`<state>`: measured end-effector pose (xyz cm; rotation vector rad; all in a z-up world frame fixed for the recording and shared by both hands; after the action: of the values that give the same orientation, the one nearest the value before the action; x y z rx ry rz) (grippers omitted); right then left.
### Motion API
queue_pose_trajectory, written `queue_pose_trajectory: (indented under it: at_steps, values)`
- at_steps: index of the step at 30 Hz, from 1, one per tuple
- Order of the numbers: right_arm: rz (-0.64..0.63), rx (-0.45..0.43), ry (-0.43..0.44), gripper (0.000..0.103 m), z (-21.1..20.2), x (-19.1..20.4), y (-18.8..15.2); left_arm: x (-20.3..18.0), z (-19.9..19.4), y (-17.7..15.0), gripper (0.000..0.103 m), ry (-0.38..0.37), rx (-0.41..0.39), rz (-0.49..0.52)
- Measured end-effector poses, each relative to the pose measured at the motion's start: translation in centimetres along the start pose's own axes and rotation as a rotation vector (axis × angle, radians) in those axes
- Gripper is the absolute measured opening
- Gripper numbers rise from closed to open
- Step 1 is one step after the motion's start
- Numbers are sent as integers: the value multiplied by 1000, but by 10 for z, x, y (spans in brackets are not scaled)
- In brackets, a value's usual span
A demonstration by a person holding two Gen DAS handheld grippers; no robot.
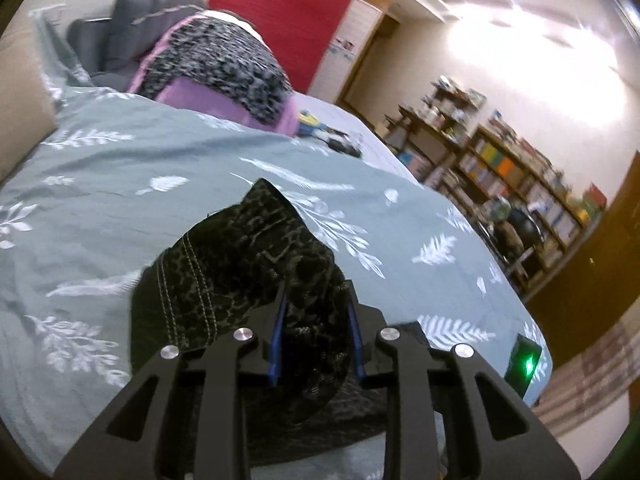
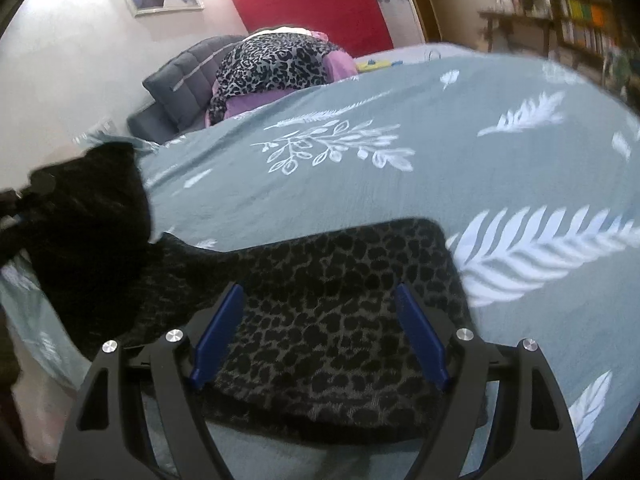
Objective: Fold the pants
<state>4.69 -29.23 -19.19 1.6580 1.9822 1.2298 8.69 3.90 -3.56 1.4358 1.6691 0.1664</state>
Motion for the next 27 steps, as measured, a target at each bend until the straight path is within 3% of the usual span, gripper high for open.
queue_pose_trajectory:
  at_steps: [11, 15, 17, 19, 20, 27]
  values:
    - [121, -21, 94, 80, -10, -16, -1, -74, 49, -41, 18, -102, 129, 128]
    - [111, -33, 104, 80, -15, -13, 1, -75, 67, -56, 18, -91, 194, 140]
    - [127, -35, 119, 80, -16, -14, 2, -71, 76, -61, 22, -110, 273, 128]
    - [163, -30, 143, 80, -14, -16, 2, -64, 83, -69, 39, -126, 352, 110]
    - [176, -28, 155, 80, -13, -17, 2, -58, 86, -74, 43, -140, 385, 94]
    - [237, -11, 233, 80, -9, -12, 6, -35, 86, -93, 61, -190, 456, 46]
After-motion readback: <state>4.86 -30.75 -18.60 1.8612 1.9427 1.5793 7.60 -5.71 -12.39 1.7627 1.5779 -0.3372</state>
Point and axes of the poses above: each gripper's, at about its wrist camera, not at the fingertips, and z roughly the way its jaws point, x to its left, y to its top, the point moved 4 cm from there along z, roughly the way its jaws point, and after that the axes turned 12 degrees about -z, right-handed, at the moved point
